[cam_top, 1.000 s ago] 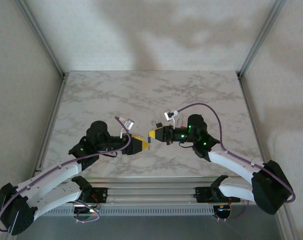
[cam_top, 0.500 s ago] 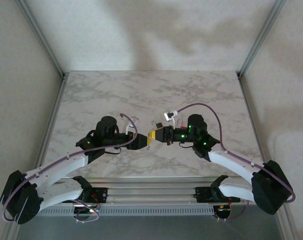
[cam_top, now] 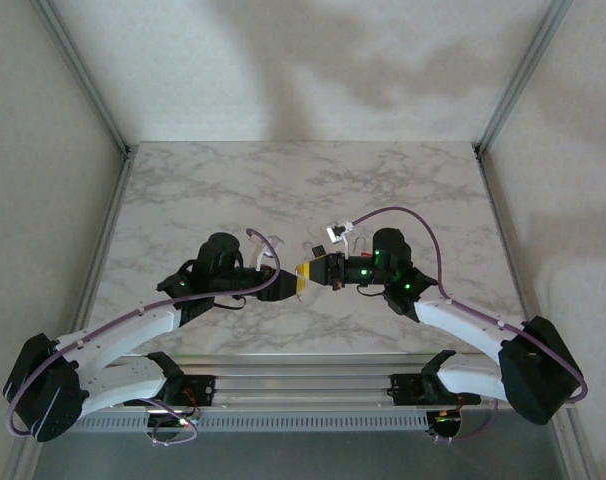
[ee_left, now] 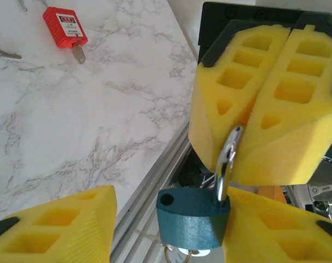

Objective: Lock with the key

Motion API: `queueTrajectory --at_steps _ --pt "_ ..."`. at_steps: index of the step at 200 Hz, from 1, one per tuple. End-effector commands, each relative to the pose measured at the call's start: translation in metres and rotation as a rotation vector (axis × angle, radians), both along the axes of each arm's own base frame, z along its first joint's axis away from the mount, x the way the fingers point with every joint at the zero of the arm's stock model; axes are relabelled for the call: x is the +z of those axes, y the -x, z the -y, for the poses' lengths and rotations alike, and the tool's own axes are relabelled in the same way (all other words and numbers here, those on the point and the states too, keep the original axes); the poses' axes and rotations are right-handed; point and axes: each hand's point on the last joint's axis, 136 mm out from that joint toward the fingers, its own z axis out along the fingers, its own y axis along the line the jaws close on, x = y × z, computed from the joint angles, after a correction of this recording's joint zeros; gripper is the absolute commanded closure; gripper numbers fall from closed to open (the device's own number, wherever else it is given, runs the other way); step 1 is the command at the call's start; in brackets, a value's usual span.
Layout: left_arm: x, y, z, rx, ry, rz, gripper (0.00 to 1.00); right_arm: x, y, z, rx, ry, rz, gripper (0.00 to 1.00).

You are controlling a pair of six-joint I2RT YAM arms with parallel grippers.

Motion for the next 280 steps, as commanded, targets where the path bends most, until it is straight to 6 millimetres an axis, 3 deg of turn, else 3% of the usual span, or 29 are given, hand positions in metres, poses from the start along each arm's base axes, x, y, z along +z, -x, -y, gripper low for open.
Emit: queueTrajectory --at_steps 1,64,133,209,233,280 --pt "0.016 0.002 0.004 -0.028 0.023 0.039 0.53 0.012 0.000 -0.002 0.017 -0.024 0.027 1.00" --pt "0.027 0.010 0.005 -0.053 0.090 0.050 0.59 0.009 -0.002 -0.003 0.013 -0.021 0.017 1.00" --pt "0.021 0.017 0.006 -0.079 0.103 0.022 0.67 0.003 -0.006 -0.005 0.000 -0.008 -0.003 1.00" --pt "0.019 0.019 0.006 -0.084 0.099 0.021 0.85 0.000 -0.007 -0.007 -0.004 -0.001 -0.010 1.00" --pt "0.020 0.018 0.006 -0.081 0.097 0.024 0.98 -0.001 -0.007 -0.007 -0.006 0.005 -0.009 1.00" --pt "0.021 0.018 0.006 -0.082 0.080 0.024 1.00 -0.002 -0.008 -0.007 -0.010 0.010 -0.006 1.00"
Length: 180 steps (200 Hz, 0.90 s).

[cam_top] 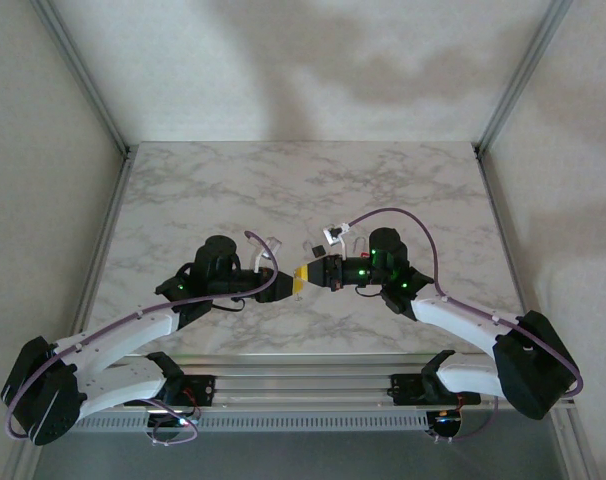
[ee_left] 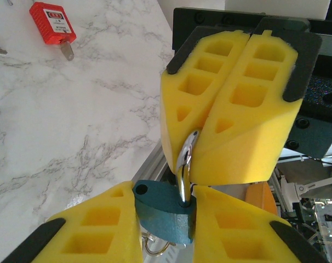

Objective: Lock with the key

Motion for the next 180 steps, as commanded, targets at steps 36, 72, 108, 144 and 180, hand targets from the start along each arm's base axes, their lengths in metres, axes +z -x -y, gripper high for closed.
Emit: queueTrajectory --at_steps 36,72,108,144,180 --pt "0.023 0.013 0.005 -0.078 0.037 0.056 1.00 0.011 -0.007 -0.003 -0.032 -0.012 0.045 1.00" --pt "0.030 0.018 0.002 -0.081 0.054 0.067 0.94 0.012 -0.006 -0.001 -0.038 -0.007 0.058 1.00" --pt "0.033 0.022 0.001 -0.079 0.085 0.060 0.69 0.012 -0.007 -0.002 -0.036 -0.010 0.049 1.00" --pt "0.027 0.024 -0.001 -0.082 0.058 0.044 0.59 0.013 -0.005 -0.002 -0.028 -0.018 0.050 1.00" --pt "0.018 0.017 -0.007 -0.037 -0.037 0.037 0.62 0.013 -0.005 -0.002 -0.028 -0.015 0.052 1.00"
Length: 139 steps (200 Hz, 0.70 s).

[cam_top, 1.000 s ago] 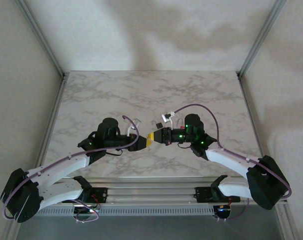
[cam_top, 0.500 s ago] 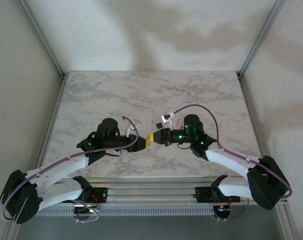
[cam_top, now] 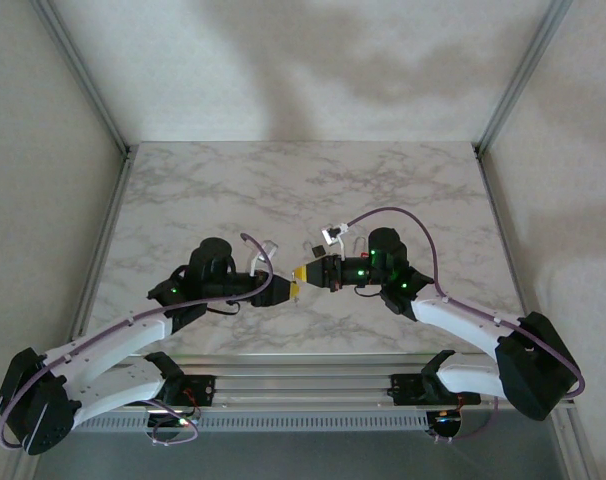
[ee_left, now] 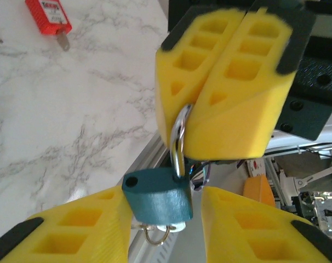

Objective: Lock with the key

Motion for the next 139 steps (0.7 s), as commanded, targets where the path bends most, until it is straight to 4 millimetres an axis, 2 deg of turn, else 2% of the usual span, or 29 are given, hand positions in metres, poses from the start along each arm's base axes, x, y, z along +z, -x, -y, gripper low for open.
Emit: queueTrajectory --at_steps 1,25,45,139 --pt "0.013 0.004 0.001 -0.023 -0.022 0.041 0.62 0.008 -0.009 0.001 -0.038 -0.009 0.036 1.00" --pt "0.007 0.004 0.000 -0.027 -0.058 0.020 0.63 0.007 -0.009 0.000 -0.035 -0.006 0.031 1.00" --pt "0.011 0.003 -0.001 -0.019 -0.054 0.032 0.64 0.006 -0.009 0.000 -0.035 -0.005 0.028 1.00" --pt "0.056 0.009 -0.004 -0.008 0.107 0.124 0.73 0.004 -0.010 -0.001 -0.035 -0.004 0.024 1.00"
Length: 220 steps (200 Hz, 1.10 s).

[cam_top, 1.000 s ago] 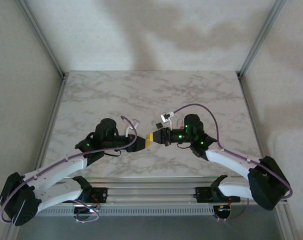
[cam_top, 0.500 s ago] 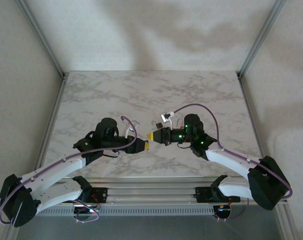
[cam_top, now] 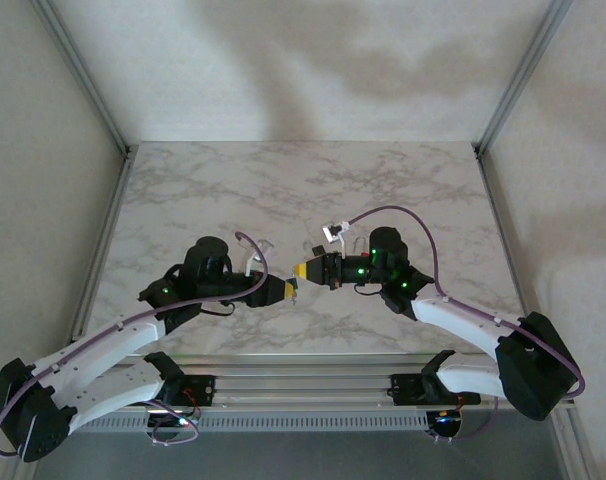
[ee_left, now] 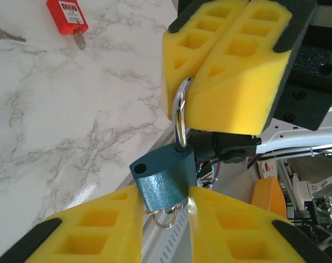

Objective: Lock with the key

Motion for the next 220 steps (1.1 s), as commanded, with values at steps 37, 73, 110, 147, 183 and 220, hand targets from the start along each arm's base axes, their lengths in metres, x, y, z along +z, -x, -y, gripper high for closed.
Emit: queueTrajectory --at_steps 37,73,110,147,183,220 --pt "0.055 0.012 0.006 -0.062 0.215 0.108 0.72 -0.001 -0.007 -0.002 -0.021 0.002 0.000 1.00" --pt "0.051 0.012 0.005 -0.054 0.227 0.102 0.70 0.001 -0.005 -0.003 -0.007 -0.021 -0.010 1.00" --pt "0.024 0.002 -0.009 0.014 0.068 0.111 0.62 0.007 -0.003 0.005 -0.032 -0.002 0.044 1.00" --pt "0.007 -0.003 -0.016 0.051 0.022 0.076 0.54 0.008 -0.003 0.006 -0.040 0.000 0.053 1.00" --pt "0.010 -0.014 -0.012 0.082 0.028 0.053 0.49 0.000 -0.006 0.001 -0.034 0.015 0.024 1.00" --pt "0.015 -0.018 -0.007 0.085 0.043 0.038 0.48 -0.002 -0.008 0.002 -0.045 0.029 0.025 1.00"
